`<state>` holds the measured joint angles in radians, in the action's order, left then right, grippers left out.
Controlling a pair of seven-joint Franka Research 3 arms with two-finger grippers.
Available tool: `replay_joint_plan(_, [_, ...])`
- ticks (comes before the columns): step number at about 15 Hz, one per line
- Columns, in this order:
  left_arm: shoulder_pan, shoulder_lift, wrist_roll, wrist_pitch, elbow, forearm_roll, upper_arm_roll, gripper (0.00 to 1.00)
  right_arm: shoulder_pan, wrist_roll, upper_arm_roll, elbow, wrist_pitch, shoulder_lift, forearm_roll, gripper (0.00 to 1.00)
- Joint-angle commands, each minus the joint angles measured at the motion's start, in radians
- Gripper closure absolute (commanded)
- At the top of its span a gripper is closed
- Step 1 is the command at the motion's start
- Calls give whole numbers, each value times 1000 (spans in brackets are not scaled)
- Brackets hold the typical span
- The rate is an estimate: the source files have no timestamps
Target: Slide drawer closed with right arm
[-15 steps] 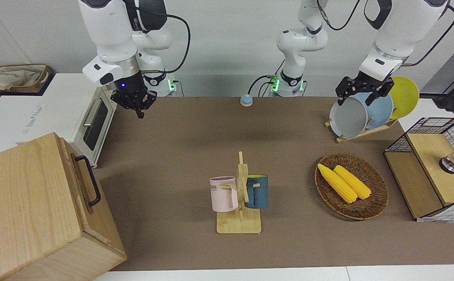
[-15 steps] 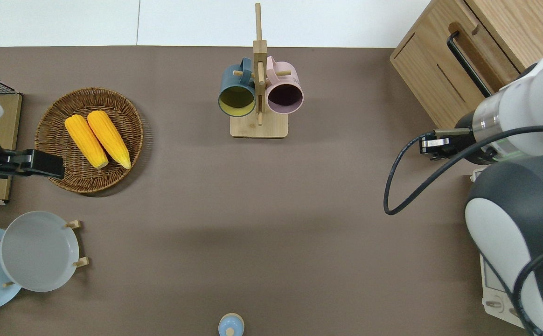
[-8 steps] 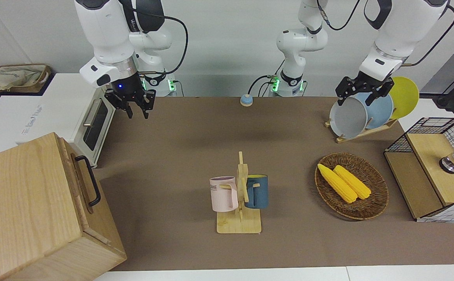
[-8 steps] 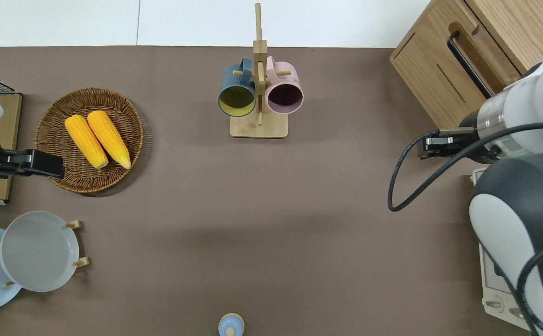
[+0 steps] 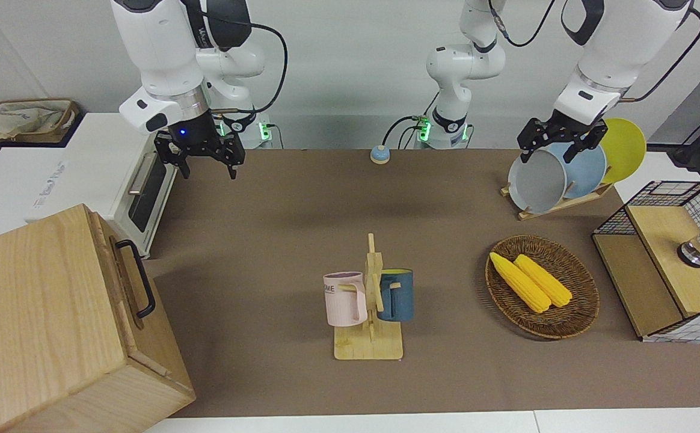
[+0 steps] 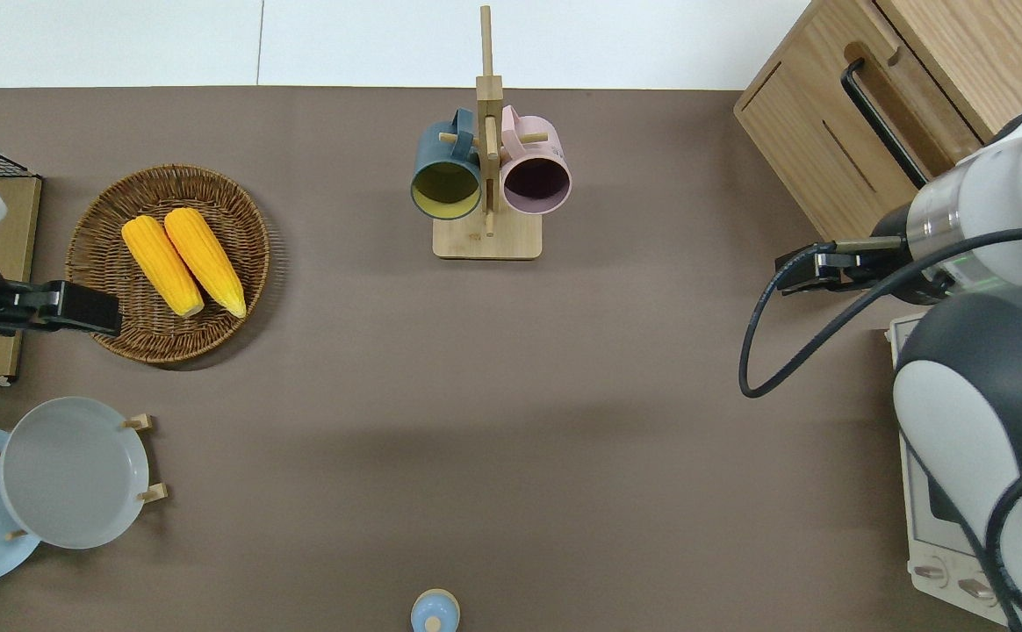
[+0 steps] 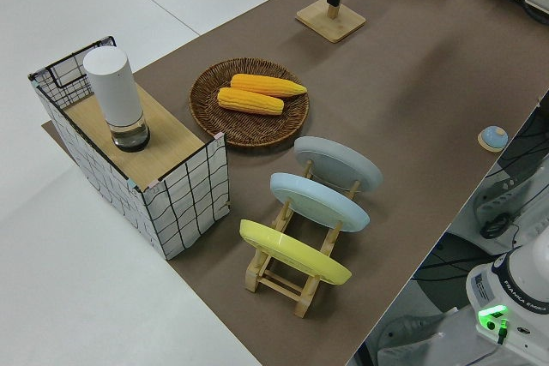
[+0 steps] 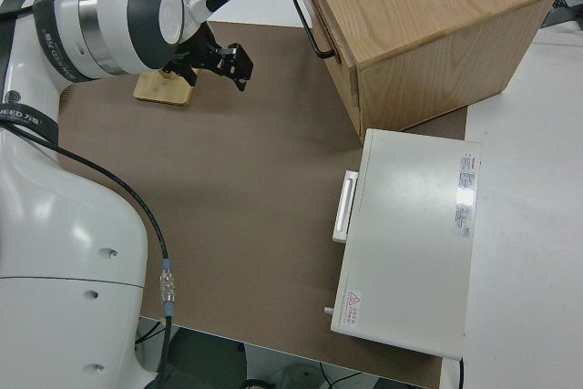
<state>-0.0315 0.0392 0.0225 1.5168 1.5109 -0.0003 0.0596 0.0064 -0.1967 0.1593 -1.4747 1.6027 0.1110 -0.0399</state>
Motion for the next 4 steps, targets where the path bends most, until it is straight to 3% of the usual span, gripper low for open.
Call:
replay_joint_plan(1, [-4,11,10,-20,-26,17,6,7,-14,37,3,7,-6,-2,12,19])
replay_joint_plan(4, [-4,11,10,-20,-26,17,6,7,-9,36,3,7,-7,-2,8,19])
